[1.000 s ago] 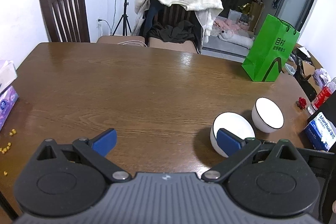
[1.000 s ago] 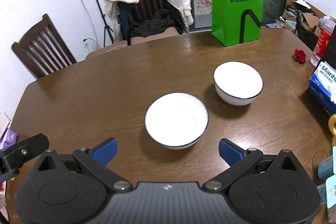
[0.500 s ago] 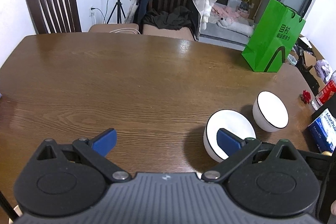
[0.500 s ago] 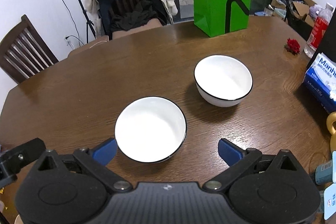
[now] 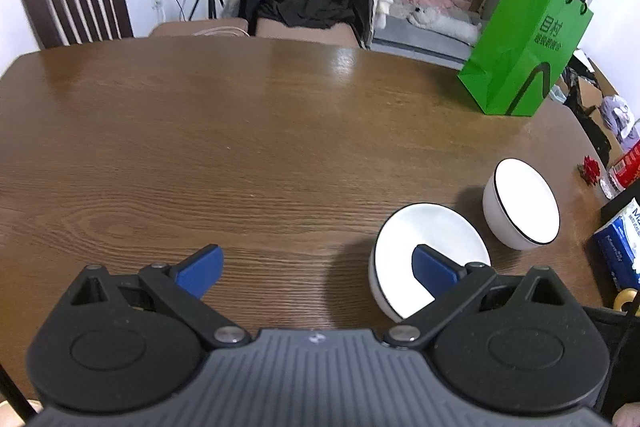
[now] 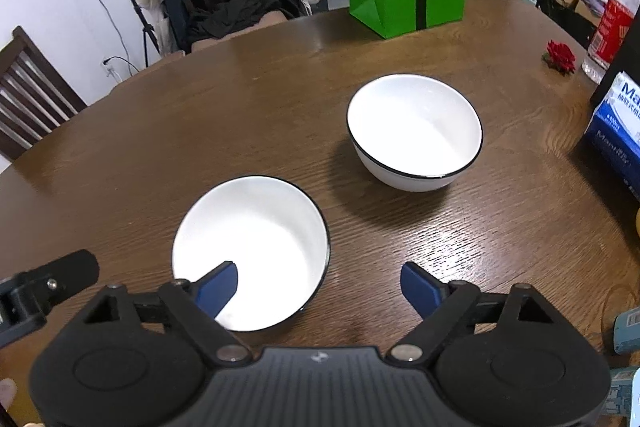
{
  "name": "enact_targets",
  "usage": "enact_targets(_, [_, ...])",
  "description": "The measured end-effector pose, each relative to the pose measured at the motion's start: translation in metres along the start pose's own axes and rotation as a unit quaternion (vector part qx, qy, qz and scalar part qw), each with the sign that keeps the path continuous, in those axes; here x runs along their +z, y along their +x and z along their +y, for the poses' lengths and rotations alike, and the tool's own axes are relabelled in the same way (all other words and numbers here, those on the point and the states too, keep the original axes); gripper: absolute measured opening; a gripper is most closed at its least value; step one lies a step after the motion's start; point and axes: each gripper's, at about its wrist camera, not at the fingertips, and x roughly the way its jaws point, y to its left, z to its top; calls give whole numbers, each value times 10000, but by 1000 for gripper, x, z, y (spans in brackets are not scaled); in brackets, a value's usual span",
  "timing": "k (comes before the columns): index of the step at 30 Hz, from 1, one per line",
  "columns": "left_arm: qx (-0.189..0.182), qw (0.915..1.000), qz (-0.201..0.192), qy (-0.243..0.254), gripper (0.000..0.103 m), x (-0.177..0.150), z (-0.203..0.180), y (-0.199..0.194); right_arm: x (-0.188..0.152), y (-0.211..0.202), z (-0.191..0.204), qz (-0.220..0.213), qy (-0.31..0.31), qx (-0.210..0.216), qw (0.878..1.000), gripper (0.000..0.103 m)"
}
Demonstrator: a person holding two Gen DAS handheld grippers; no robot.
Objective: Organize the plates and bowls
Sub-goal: 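Move both tools toward the nearer white bowl's rim, then close both tools on the white bowl rim, then lift the white bowl with both tools and carry it toward the blue bowl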
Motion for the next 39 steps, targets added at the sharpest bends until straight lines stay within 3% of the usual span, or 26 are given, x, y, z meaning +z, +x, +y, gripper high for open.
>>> enact_targets(4, [-20, 9999, 103, 71, 97, 2, -9, 14, 2, 14, -5, 130, 69, 16, 9999, 75])
enact_targets(9, [-69, 9996, 255, 71, 81, 4, -15, 34, 4, 27, -9, 241, 144, -14, 9996, 61])
enact_targets(15, [-130, 9990, 416, 101, 66, 7, -23, 53, 7, 39, -14, 319, 211, 58, 9993, 53])
enact_targets(21, [-149, 9984, 522, 142, 41, 7, -32, 69, 11, 50, -12, 404, 191, 106, 9989, 37])
enact_targets(23, [-168, 9982, 564, 134, 32, 7, -32, 73, 12, 53, -10, 431, 173, 101, 9989, 24])
enact_targets(25, [-274, 9978, 601, 116, 30, 8, -32, 76, 13, 57, -8, 451, 149, 87, 9988, 22])
enact_targets(28, [-409, 9968, 681, 89, 16, 9, -30, 80, 14, 61, -6, 455, 139, 89, 9988, 19])
enact_targets(34, [-466, 9964, 698, 153, 10, 11, -31, 83, 15, 66, -3, 454, 124, 186, 9987, 9])
enact_targets(39, [-452, 9962, 688, 266, 10, 12, -33, 84, 16, 68, 0, 414, 103, 175, 9989, 9])
